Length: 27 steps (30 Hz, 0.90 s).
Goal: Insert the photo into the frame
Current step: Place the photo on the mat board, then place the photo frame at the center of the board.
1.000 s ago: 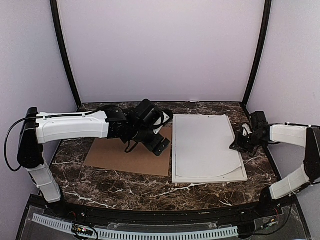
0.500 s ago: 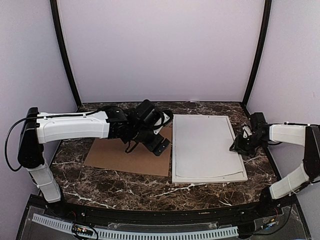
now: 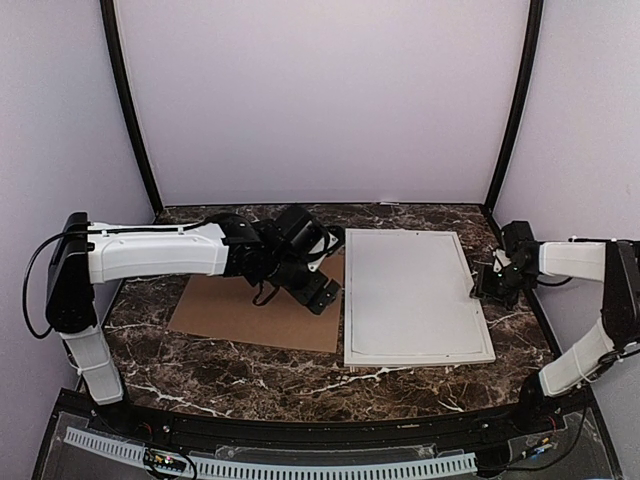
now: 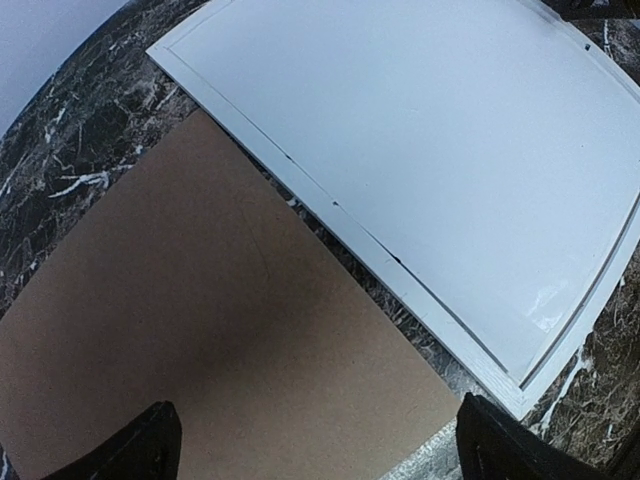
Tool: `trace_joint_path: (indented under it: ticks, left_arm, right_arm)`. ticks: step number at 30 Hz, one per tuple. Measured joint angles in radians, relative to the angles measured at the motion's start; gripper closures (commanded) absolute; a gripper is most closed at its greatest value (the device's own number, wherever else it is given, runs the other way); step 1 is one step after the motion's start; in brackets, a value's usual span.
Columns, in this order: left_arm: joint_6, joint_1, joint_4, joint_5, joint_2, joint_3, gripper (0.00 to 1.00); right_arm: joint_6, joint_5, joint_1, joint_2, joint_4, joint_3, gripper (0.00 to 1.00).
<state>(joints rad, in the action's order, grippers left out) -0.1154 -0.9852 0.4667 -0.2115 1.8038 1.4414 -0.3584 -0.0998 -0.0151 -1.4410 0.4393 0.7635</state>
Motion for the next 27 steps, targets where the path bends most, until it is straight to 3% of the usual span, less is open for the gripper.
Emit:
trace_joint_path:
  ticks: [11,20,27]
  left_arm:
    - [-0.124,0.074,-0.048,0.208,0.092,0.0,0.01]
    - [-0.183,0.108,-0.094,0.29,0.098,0.0,0.01]
    - [-0.228,0.126,-0.126,0.32,0.123,0.0,0.01]
  right_arm:
    - [0.006,-0.021,0.002,-0.103,-0.056,0.031,0.51]
    - [0.019,-0.023,0.002,-0.106,-0.079,0.031,0.74]
    - [0.021,-0.02,0.002,-0.104,-0.114,-0.005,0.75]
